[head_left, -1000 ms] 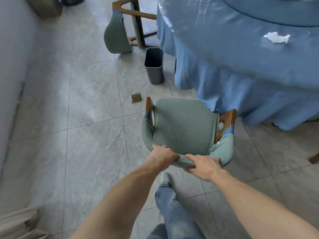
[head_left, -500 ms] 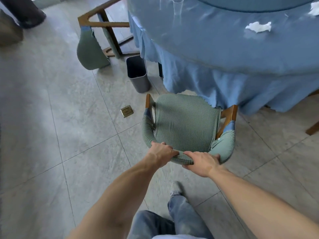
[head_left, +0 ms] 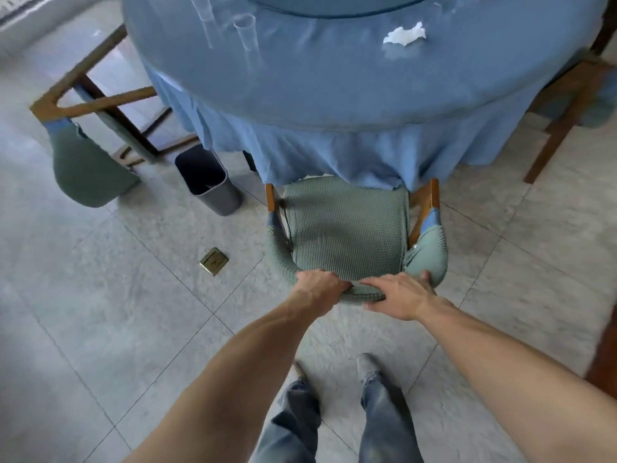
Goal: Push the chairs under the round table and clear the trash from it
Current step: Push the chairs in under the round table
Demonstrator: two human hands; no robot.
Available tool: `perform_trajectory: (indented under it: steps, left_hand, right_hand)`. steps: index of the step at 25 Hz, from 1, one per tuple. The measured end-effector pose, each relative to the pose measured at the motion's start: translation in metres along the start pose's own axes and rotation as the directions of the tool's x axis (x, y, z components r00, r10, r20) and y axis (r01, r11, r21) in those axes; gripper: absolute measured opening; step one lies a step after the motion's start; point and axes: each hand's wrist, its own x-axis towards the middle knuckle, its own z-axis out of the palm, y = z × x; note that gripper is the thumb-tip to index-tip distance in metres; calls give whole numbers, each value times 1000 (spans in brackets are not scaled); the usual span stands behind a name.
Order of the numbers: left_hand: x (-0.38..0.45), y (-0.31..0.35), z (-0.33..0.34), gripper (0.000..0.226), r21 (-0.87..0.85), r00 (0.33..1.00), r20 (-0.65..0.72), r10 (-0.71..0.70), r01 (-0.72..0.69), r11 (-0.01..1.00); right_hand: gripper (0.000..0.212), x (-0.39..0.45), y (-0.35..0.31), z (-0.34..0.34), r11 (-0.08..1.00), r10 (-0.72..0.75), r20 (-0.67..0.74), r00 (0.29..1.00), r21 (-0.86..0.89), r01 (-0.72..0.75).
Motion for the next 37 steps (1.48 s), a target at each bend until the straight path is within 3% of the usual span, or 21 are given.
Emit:
perform_trajectory:
  steps: [8,17,26,32,37]
  left_hand:
    - [-9,-20,4,36,-60,998,-43,-43,41,997]
    - [-37,-14,14,41,-106,995,-50,-89,84,991]
    - [-81,-16,-7,51,-216,983,-41,-180,167,962]
    - [-155,-90,-2,49,-327,926,-10,-376,353,877]
    - [-257,-199,41,51,-436,824,-9,-566,506,744]
  right_hand:
    - [57,6,-30,-2,999,41,-37,998,29,-40]
    - [63,0,-42,24,996,-5,35,999,92,2]
    - [53,-31,-52,-31,997,-73,64,995,-26,74]
    - [51,-31,-141,-67,965,-209,6,978,-159,208]
    - [53,-9,-286,-77,913,-352,-27,936,-232,337]
